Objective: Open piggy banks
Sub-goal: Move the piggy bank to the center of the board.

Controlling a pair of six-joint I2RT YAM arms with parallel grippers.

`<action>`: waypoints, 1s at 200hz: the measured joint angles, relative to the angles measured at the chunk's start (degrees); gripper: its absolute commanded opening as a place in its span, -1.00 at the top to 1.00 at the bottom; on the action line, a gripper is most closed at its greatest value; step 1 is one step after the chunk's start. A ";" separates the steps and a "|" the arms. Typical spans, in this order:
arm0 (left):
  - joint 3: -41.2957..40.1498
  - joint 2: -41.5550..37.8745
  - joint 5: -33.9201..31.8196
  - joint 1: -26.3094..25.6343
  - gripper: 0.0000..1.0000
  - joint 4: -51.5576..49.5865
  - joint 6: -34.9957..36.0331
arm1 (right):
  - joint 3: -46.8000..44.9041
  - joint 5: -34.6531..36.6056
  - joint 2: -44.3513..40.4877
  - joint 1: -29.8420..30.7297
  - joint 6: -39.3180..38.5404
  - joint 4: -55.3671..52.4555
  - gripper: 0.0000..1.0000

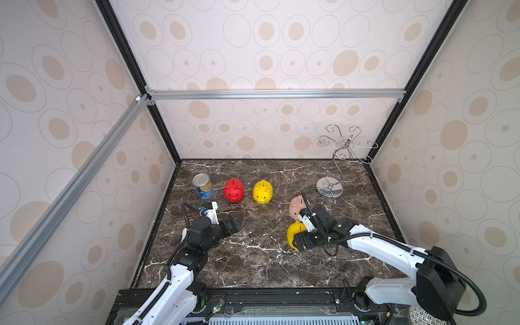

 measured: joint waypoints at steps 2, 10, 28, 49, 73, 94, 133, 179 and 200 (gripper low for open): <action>0.00 0.00 -0.02 0.00 -1.00 -0.02 0.00 | 0.22 0.28 0.39 0.11 -0.02 0.13 -0.99; -0.02 0.00 -0.02 0.00 -1.00 -0.02 0.00 | 0.98 1.51 1.70 0.52 -0.04 0.55 -0.99; 0.00 0.13 -0.26 0.00 -1.00 0.00 0.02 | 2.84 4.48 4.37 0.63 -0.02 1.22 -0.99; 0.00 0.33 -0.22 0.00 -1.00 0.02 0.00 | 5.16 8.00 7.21 0.48 -1.16 1.92 -0.99; 0.00 0.33 -0.26 0.00 -1.00 0.00 0.02 | 8.33 9.73 11.23 -0.98 -4.26 2.86 -0.98; 0.00 0.33 -0.26 0.00 -1.00 -0.02 0.02 | 9.99 9.46 13.55 -2.51 -7.72 4.02 -0.99; 0.07 0.31 -0.44 0.00 -1.00 -0.31 0.13 | 13.11 5.84 15.72 -2.99 -11.65 4.42 -0.99; 1.09 0.09 -1.01 0.00 -1.00 -1.51 0.63 | 14.80 2.97 16.04 -1.57 -12.26 4.79 -0.99; 1.73 0.13 -1.07 0.00 -1.00 -1.81 0.83 | 15.21 2.56 17.07 0.87 -12.33 5.03 -0.99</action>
